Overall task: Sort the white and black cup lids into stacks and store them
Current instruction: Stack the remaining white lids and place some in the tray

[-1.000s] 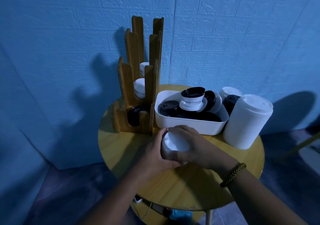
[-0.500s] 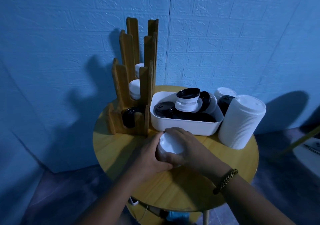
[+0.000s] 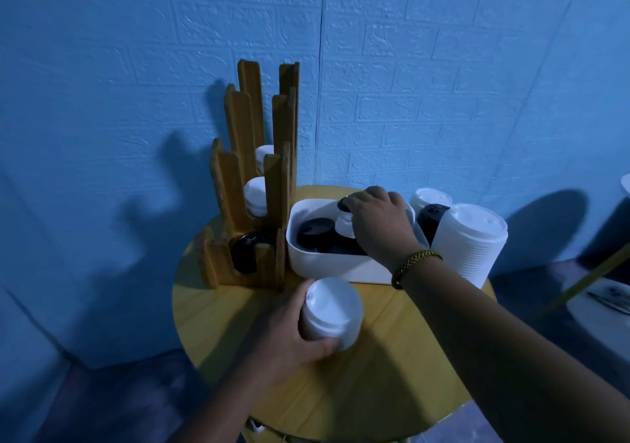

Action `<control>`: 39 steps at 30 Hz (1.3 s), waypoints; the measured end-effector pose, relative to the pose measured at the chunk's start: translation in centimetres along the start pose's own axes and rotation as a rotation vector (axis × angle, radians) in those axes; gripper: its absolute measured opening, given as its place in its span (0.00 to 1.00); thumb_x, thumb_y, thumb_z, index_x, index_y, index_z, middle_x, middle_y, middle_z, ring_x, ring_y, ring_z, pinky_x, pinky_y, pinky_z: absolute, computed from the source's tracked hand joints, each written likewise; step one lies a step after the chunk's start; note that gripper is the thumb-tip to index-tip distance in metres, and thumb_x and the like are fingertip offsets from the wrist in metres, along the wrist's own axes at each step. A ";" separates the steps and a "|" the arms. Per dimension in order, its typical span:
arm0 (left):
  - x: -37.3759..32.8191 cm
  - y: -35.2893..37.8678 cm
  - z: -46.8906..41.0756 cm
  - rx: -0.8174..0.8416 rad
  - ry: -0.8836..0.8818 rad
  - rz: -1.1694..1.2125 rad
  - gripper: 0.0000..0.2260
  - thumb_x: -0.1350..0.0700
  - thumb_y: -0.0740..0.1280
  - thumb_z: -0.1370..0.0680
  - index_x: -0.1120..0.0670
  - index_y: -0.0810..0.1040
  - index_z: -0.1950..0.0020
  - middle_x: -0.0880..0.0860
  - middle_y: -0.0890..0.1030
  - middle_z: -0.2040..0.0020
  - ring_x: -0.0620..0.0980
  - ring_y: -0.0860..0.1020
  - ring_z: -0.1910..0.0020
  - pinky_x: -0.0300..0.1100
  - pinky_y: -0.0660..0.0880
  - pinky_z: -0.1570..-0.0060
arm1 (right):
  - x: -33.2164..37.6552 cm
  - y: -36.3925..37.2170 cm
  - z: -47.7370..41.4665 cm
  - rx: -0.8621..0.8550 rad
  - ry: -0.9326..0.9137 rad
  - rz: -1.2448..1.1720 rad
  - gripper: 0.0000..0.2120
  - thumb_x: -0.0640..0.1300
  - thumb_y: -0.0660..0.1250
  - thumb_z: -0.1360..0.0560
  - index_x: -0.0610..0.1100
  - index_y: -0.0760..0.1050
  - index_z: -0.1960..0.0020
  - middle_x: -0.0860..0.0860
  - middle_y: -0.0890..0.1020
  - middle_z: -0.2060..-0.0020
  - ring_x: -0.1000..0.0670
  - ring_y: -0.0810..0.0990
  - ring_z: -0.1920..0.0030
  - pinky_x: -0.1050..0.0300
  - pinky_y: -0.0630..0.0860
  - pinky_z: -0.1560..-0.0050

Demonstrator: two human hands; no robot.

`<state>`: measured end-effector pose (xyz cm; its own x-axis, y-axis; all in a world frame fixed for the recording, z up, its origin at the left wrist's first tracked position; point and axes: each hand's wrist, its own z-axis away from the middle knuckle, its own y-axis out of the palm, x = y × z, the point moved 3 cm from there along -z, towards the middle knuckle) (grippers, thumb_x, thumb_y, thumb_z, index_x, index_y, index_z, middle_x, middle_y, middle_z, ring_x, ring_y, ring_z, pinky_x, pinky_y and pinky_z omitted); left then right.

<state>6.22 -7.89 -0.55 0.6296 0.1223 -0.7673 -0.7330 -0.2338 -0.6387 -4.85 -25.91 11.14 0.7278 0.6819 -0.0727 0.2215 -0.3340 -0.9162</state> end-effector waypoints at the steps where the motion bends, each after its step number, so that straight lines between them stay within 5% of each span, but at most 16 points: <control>1: 0.0 0.0 -0.1 0.001 -0.007 -0.001 0.44 0.34 0.77 0.35 0.28 0.54 0.26 0.35 0.68 0.31 0.40 0.68 0.33 0.46 0.73 0.36 | -0.2 0.4 -0.5 0.036 0.013 0.036 0.20 0.39 0.58 0.23 0.51 0.73 0.33 0.54 0.78 0.37 0.47 0.68 0.34 0.49 0.61 0.36; 5: 0.2 0.1 -0.2 0.004 -0.005 0.000 0.43 0.34 0.77 0.35 0.26 0.54 0.27 0.33 0.68 0.31 0.40 0.68 0.33 0.48 0.74 0.35 | -0.8 1.1 -1.6 0.072 0.041 0.123 0.19 0.38 0.58 0.24 0.51 0.75 0.37 0.53 0.81 0.45 0.47 0.72 0.38 0.48 0.60 0.35; 9: -0.2 0.0 0.1 0.010 0.010 0.005 0.40 0.34 0.77 0.34 0.23 0.55 0.32 0.31 0.68 0.33 0.38 0.68 0.34 0.42 0.73 0.38 | -0.5 0.6 -2.1 -0.125 0.001 0.061 0.20 0.37 0.60 0.24 0.54 0.78 0.38 0.55 0.82 0.48 0.48 0.74 0.43 0.49 0.58 0.36; 15: -0.1 -0.1 0.0 0.005 0.004 0.006 0.43 0.31 0.75 0.37 0.29 0.57 0.27 0.33 0.70 0.34 0.39 0.70 0.35 0.47 0.76 0.38 | 1.6 -0.3 -1.6 -0.072 0.098 -0.835 0.11 0.41 0.61 0.18 0.47 0.77 0.38 0.54 0.82 0.52 0.53 0.78 0.53 0.59 0.74 0.53; 19: -0.3 -0.2 0.1 0.020 0.002 0.006 0.42 0.32 0.76 0.35 0.29 0.57 0.27 0.34 0.71 0.34 0.39 0.70 0.35 0.47 0.76 0.38 | 1.6 0.8 -1.5 -0.024 0.300 -1.074 0.11 0.39 0.60 0.19 0.47 0.77 0.39 0.50 0.81 0.58 0.54 0.78 0.60 0.57 0.76 0.57; 24: -0.2 -0.2 0.1 0.010 -0.007 -0.010 0.42 0.32 0.75 0.36 0.31 0.59 0.26 0.35 0.71 0.34 0.40 0.70 0.35 0.49 0.75 0.37 | 2.0 2.1 -1.8 0.068 0.310 -0.801 0.11 0.41 0.59 0.19 0.48 0.78 0.41 0.47 0.82 0.52 0.50 0.79 0.58 0.54 0.76 0.54; 28: -0.2 -0.1 0.0 0.019 -0.023 -0.005 0.43 0.30 0.73 0.37 0.30 0.58 0.26 0.36 0.71 0.33 0.40 0.70 0.34 0.50 0.75 0.37 | 2.7 2.0 -1.3 0.059 0.114 -0.396 0.17 0.37 0.59 0.22 0.46 0.77 0.35 0.46 0.75 0.38 0.43 0.74 0.39 0.46 0.74 0.42; 32: -0.3 -0.1 0.1 0.007 -0.017 -0.029 0.43 0.33 0.76 0.35 0.32 0.58 0.25 0.36 0.70 0.32 0.40 0.69 0.33 0.49 0.74 0.36 | 3.2 1.6 -1.5 0.144 -0.093 -0.270 0.24 0.47 0.65 0.23 0.50 0.69 0.27 0.52 0.69 0.27 0.47 0.62 0.26 0.44 0.64 0.31; 39: -0.8 -0.2 0.1 0.008 -0.032 -0.034 0.44 0.41 0.78 0.29 0.35 0.55 0.21 0.38 0.67 0.27 0.37 0.63 0.33 0.41 0.66 0.34 | 3.7 3.4 -2.8 0.323 -0.099 -0.171 0.32 0.64 0.67 0.26 0.53 0.67 0.27 0.50 0.75 0.32 0.43 0.68 0.30 0.42 0.65 0.34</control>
<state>5.82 -7.89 0.16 0.6456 0.1609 -0.7466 -0.7137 -0.2209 -0.6647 0.47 -26.34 8.84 0.6284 0.7748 0.0691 0.1071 0.0019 -0.9943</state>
